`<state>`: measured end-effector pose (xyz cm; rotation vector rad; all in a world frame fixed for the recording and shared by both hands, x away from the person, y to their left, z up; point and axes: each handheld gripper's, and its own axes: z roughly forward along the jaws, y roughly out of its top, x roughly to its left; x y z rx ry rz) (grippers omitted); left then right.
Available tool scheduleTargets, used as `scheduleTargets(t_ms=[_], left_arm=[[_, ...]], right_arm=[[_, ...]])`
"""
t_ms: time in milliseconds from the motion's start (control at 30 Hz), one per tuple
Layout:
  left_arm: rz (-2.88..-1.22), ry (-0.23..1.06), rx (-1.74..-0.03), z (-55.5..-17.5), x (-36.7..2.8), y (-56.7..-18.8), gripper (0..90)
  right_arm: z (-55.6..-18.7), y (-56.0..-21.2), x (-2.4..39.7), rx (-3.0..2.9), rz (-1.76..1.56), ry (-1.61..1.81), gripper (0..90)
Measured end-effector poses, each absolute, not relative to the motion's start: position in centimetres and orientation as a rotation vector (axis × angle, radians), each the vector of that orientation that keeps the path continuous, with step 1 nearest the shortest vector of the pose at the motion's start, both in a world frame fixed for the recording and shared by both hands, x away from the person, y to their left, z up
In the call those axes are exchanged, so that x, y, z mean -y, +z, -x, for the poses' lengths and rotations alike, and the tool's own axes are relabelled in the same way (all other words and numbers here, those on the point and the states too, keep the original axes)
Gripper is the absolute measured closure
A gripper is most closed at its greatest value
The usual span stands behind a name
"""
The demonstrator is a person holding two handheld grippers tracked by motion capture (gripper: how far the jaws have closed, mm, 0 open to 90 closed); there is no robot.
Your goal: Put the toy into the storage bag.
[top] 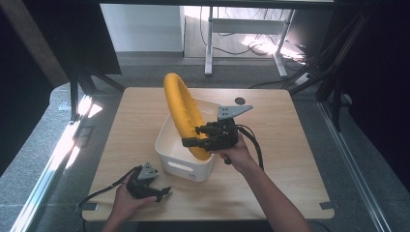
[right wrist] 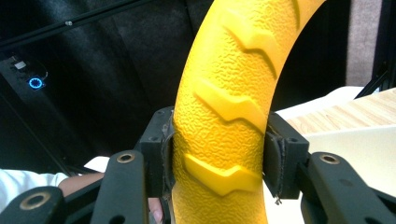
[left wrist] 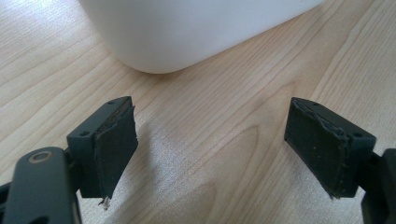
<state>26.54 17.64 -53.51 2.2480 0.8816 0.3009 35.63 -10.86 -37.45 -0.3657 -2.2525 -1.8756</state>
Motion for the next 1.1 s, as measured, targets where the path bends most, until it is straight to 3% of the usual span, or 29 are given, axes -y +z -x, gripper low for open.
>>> scheduleTargets(t_ms=[1100], left_arm=[[-2.258,0.290,-0.877,-26.6,-17.5,-53.7,16.9]], right_arm=[[-35.5,-40.0,12.2,2.262,0.387,-1.844,50.6]])
